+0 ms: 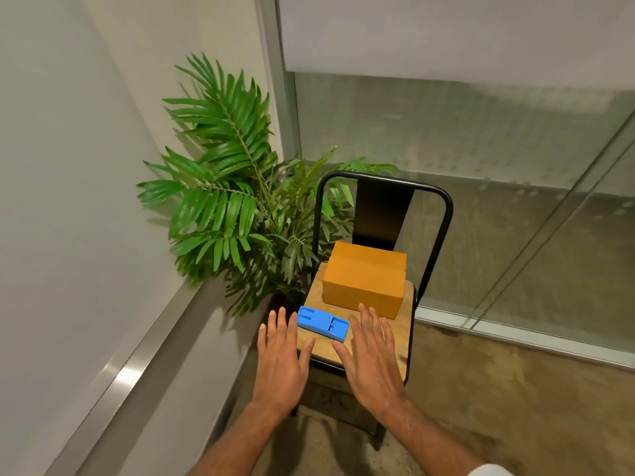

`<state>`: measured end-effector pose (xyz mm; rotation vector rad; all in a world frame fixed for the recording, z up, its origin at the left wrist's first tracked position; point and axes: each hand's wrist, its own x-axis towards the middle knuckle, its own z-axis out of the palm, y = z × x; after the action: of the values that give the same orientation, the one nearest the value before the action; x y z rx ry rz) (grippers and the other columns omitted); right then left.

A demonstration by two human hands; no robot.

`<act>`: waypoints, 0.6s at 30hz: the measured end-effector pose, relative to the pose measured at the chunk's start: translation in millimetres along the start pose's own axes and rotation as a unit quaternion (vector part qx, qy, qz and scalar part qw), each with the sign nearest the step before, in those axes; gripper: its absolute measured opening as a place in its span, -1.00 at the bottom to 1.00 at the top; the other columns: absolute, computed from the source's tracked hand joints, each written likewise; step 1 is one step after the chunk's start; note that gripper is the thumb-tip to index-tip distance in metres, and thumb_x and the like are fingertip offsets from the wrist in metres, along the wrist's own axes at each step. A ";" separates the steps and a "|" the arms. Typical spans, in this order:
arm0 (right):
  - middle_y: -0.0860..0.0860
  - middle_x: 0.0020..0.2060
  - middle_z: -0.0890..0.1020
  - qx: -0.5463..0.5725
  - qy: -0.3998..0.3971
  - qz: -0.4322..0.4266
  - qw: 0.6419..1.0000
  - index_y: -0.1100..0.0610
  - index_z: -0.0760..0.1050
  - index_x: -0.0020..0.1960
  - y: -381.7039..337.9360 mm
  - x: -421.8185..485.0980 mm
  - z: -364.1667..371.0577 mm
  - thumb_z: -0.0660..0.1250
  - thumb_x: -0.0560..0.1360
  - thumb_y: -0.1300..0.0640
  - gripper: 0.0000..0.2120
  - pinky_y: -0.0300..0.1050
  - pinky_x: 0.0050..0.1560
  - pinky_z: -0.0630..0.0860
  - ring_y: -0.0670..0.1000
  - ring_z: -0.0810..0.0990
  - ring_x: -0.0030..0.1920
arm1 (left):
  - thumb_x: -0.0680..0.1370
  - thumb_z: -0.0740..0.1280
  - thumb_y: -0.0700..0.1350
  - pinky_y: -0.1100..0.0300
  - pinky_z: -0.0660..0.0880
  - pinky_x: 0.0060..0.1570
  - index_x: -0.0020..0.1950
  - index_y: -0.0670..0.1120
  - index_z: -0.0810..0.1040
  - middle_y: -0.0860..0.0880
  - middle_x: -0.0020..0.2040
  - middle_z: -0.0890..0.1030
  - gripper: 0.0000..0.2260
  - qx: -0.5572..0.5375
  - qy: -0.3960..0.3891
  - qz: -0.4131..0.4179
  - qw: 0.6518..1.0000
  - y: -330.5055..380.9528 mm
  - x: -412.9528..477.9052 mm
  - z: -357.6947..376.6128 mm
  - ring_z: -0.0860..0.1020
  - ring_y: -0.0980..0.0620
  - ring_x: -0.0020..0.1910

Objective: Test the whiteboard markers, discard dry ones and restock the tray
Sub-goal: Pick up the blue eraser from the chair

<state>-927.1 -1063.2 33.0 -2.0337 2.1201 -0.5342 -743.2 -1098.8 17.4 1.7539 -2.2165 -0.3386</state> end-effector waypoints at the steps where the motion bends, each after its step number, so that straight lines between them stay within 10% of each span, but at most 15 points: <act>1: 0.02 0.59 0.03 0.002 -0.003 0.007 1.000 0.02 0.11 0.57 0.0 4.0 4.5 -0.17 0.62 -0.32 -0.36 0.06 0.57 -0.10 0.01 -0.10 0.58 | 0.58 -0.40 0.38 -0.03 -0.16 0.63 0.67 -0.05 0.04 -0.05 0.68 -0.01 -0.19 -0.001 -0.013 0.003 1.000 -6.0 5.4 5.8 -0.19 0.03 0.65; 18: 0.01 0.59 0.05 0.009 -0.108 0.060 0.992 0.04 0.07 0.57 21.0 67.1 91.1 -0.04 0.60 -0.27 -0.36 0.03 0.57 -0.06 0.02 -0.06 0.58 | 0.71 0.16 0.06 0.13 -0.30 0.52 0.67 -0.04 0.07 -0.06 0.68 0.05 -0.44 -0.020 -0.112 0.019 0.993 -49.2 82.9 86.0 -0.11 0.01 0.66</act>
<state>-919.1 -1142.6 -49.8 -1.8463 2.0835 -0.2984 -748.3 -1190.7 -73.4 1.7240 -2.3724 -0.5936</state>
